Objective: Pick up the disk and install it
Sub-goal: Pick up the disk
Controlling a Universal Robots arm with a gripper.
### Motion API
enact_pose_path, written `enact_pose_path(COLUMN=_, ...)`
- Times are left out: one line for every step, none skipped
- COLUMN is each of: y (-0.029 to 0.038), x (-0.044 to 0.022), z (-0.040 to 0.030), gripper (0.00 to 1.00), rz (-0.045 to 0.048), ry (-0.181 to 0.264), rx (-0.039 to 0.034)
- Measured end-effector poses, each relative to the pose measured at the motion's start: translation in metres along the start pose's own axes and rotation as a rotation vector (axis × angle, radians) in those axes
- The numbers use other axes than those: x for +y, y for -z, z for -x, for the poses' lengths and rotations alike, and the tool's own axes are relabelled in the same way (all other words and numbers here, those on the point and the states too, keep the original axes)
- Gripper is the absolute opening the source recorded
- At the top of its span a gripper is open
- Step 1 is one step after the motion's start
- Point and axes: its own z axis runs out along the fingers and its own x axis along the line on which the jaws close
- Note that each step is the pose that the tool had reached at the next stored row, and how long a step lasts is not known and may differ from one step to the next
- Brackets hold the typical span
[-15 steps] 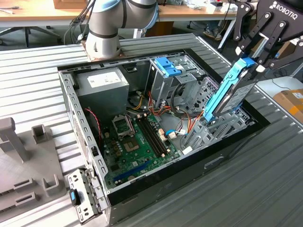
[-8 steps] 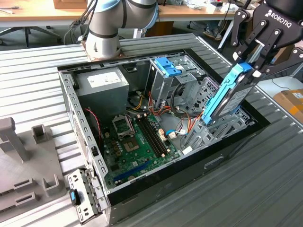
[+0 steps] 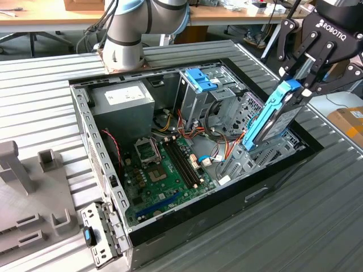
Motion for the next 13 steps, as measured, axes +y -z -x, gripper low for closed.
enact_pose_path(y=-0.0022, x=-0.0003, z=0.0, gripper=0.36, rz=0.0, ry=0.0, rx=-0.0001)
enact_pose_path(y=-0.0023, x=-0.0003, z=0.0, gripper=0.36, rz=0.0, ry=0.0, rx=0.0001)
enact_pose_path(y=-0.0028, x=-0.0005, z=0.0001, gripper=0.36, rz=0.0, ry=0.0, rx=-0.0002)
enact_pose_path(y=-0.003, x=-0.0007, z=0.0004, gripper=0.36, rz=0.0, ry=0.0, rx=0.0)
enact_pose_path(y=-0.0033, x=-0.0009, z=0.0013, gripper=0.36, rz=0.0, ry=0.0, rx=0.0)
enact_pose_path(y=-0.0037, x=-0.0009, z=0.0025, gripper=0.36, rz=0.0, ry=0.0, rx=0.0)
enact_pose_path(y=-0.0039, x=-0.001, z=0.0035, gripper=0.36, rz=0.0, ry=0.0, rx=-0.0001)
enact_pose_path(y=-0.0047, x=-0.0011, z=0.0039, gripper=0.36, rz=0.0, ry=0.0, rx=-0.0001)
enact_pose_path(y=-0.0069, x=-0.0015, z=0.0039, gripper=0.36, rz=0.0, ry=0.0, rx=0.0)
enact_pose_path(y=-0.0094, x=-0.0018, z=0.0039, gripper=0.36, rz=0.0, ry=0.0, rx=-0.0002)
enact_pose_path(y=-0.0105, x=-0.0018, z=0.0039, gripper=0.36, rz=0.0, ry=0.0, rx=0.0)
enact_pose_path(y=-0.0115, x=-0.0018, z=0.0039, gripper=0.36, rz=0.0, ry=0.0, rx=0.0001)
enact_pose_path(y=-0.0125, x=-0.0018, z=0.0039, gripper=0.36, rz=0.0001, ry=0.0, rx=0.0003)
